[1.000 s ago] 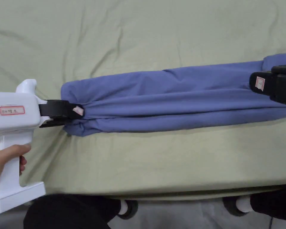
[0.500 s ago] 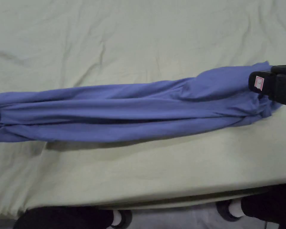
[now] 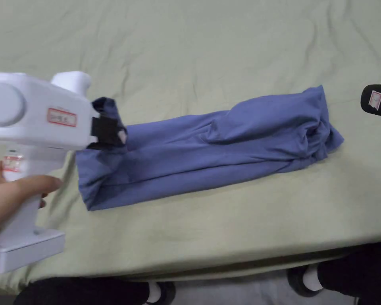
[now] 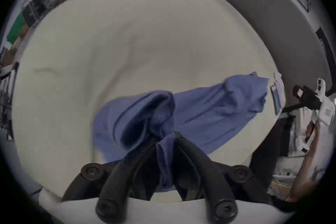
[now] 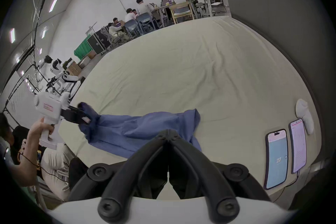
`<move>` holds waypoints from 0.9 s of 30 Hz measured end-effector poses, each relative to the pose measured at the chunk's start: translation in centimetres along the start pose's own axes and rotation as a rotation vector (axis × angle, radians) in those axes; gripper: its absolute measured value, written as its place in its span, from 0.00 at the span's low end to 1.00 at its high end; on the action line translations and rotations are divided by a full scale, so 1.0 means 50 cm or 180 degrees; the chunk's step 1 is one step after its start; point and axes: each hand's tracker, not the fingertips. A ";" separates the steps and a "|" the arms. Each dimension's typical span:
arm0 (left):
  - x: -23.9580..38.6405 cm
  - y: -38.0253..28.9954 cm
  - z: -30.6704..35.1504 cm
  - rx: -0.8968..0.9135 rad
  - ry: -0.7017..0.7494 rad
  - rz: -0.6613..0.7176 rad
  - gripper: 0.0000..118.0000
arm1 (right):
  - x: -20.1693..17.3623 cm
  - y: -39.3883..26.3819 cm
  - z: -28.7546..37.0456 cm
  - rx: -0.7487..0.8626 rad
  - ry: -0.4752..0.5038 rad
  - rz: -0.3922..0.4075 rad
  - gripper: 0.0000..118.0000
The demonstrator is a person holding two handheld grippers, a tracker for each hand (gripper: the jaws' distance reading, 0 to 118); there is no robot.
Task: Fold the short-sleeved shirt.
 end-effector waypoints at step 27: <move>0.135 0.007 -0.222 -0.0311 0.0324 -0.0213 0.00 | -0.014 -0.016 -0.052 -0.0339 -0.0039 0.0012 0.02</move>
